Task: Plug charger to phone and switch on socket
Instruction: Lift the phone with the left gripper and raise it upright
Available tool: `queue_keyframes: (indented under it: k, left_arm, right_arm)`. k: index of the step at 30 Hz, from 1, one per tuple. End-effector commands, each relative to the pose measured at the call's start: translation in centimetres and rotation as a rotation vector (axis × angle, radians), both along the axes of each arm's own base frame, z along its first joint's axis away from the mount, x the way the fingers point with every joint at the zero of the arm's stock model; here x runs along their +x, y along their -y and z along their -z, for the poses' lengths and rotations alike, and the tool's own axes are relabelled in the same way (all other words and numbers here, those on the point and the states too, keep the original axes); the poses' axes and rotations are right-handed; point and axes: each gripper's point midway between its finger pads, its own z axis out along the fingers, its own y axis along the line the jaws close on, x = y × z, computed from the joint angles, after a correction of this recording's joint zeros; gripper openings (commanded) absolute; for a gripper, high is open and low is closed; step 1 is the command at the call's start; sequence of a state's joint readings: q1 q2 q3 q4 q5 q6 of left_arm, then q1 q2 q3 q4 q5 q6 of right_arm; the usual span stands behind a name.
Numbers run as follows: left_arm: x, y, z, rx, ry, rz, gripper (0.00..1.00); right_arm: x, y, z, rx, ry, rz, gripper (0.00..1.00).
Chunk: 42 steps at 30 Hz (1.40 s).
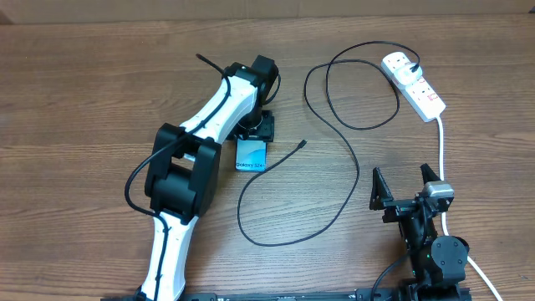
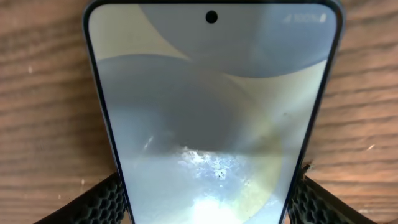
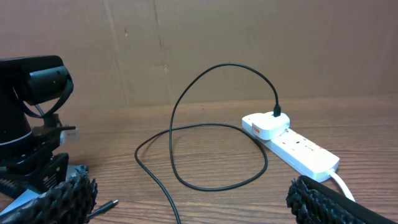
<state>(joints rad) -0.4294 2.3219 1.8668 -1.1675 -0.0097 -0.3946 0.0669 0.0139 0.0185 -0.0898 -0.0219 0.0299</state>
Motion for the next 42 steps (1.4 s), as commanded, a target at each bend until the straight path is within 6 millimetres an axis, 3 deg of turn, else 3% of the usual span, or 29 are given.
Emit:
queue_keyframes:
  k: [1,9,13,14,21,25,32,42]
  left_arm:
    - [1.3,1.3,-2.0,-0.061,0.019,-0.045,0.70]
    - [0.8,4.3,-7.2,-0.303,-0.070,-0.099,0.71]
    - [0.0,6.1,-10.0,-0.559,-0.195,-0.158,0.70]
    - [-0.1,6.9,-11.8,-0.712,-0.262,-0.194,0.68]
    - [1.2,7.2,-18.5,-1.158,-0.421,-0.326,0.69]
    - [2.5,5.9,-22.9,-1.401,-0.533,-0.420,0.69]
    - [3.2,4.8,-24.5,-1.494,-0.563,-0.448,0.69]
    - [3.2,4.7,-24.5,-1.474,-0.620,-0.513,0.68]
  right_arm:
    - [0.0,-0.1,0.1,-0.001,0.007,-0.006,1.00]
    - [0.0,-0.1,0.1,-0.001,0.007,-0.006,1.00]
    - [0.0,-0.1,0.1,-0.001,0.007,-0.007,1.00]
    - [0.0,-0.1,0.1,-0.001,0.007,-0.006,1.00]
    - [0.0,-0.1,0.1,-0.001,0.007,-0.007,1.00]
    - [0.0,-0.1,0.1,-0.001,0.007,-0.006,1.00]
    - [0.0,-0.1,0.1,-0.001,0.007,-0.007,1.00]
    - [0.0,-0.1,0.1,-0.001,0.007,-0.007,1.00]
